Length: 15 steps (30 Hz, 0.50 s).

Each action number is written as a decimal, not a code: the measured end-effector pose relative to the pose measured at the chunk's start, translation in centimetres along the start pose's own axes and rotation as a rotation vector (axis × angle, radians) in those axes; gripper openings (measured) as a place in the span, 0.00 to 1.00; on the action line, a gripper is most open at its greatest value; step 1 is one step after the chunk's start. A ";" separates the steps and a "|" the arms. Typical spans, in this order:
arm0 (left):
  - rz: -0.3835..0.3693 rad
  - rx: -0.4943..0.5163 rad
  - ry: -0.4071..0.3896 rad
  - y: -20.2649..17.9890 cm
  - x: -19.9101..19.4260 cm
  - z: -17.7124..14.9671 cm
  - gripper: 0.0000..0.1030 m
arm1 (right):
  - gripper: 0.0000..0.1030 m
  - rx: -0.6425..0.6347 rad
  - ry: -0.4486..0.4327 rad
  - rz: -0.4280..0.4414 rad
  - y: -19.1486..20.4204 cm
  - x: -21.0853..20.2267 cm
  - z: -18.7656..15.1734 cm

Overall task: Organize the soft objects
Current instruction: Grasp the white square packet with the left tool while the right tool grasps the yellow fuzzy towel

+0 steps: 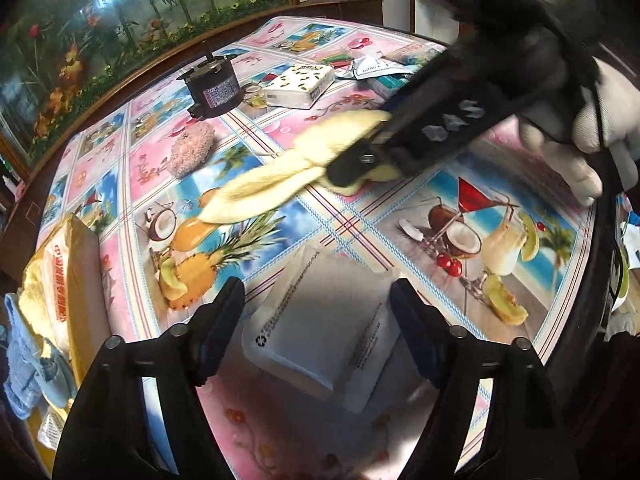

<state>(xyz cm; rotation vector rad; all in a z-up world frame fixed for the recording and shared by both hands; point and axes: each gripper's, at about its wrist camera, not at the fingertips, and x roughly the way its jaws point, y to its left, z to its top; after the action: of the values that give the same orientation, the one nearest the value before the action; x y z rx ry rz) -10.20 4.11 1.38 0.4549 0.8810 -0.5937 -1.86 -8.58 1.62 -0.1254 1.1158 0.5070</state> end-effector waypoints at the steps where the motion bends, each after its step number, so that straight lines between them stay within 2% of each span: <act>1: -0.021 -0.012 -0.004 0.2 0.1 0.0 0.77 | 0.46 0.007 -0.001 -0.002 -0.3 -0.4 -0.6; 4: -0.088 -0.073 0.015 1.1 0.5 0.2 0.75 | 0.46 0.022 -0.005 -0.010 -1.0 -1.1 -1.7; 5: -0.099 -0.093 0.015 1.0 0.3 0.2 0.67 | 0.46 0.027 -0.007 -0.005 -1.0 -1.2 -1.7; 6: -0.102 -0.091 0.009 0.8 0.1 0.2 0.57 | 0.49 0.030 -0.008 0.003 -1.1 -1.2 -1.8; 9: -0.087 -0.088 0.016 0.3 -0.1 0.3 0.50 | 0.56 0.012 -0.019 -0.003 -0.6 -1.1 -1.8; 12: -0.070 -0.107 0.008 0.1 -0.2 0.2 0.48 | 0.57 -0.029 -0.047 -0.043 0.5 -0.7 -1.9; 14: -0.067 -0.130 0.001 0.3 -0.2 0.0 0.47 | 0.54 -0.047 -0.057 -0.057 1.1 -0.8 -2.2; 15: -0.073 -0.144 -0.002 0.5 -0.3 0.0 0.46 | 0.41 -0.041 -0.064 -0.043 1.3 -0.8 -2.3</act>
<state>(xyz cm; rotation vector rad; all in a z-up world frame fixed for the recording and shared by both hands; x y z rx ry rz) -10.03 4.57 1.68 0.2928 0.9342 -0.5926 -4.62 -8.52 1.52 -0.1673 1.0384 0.4923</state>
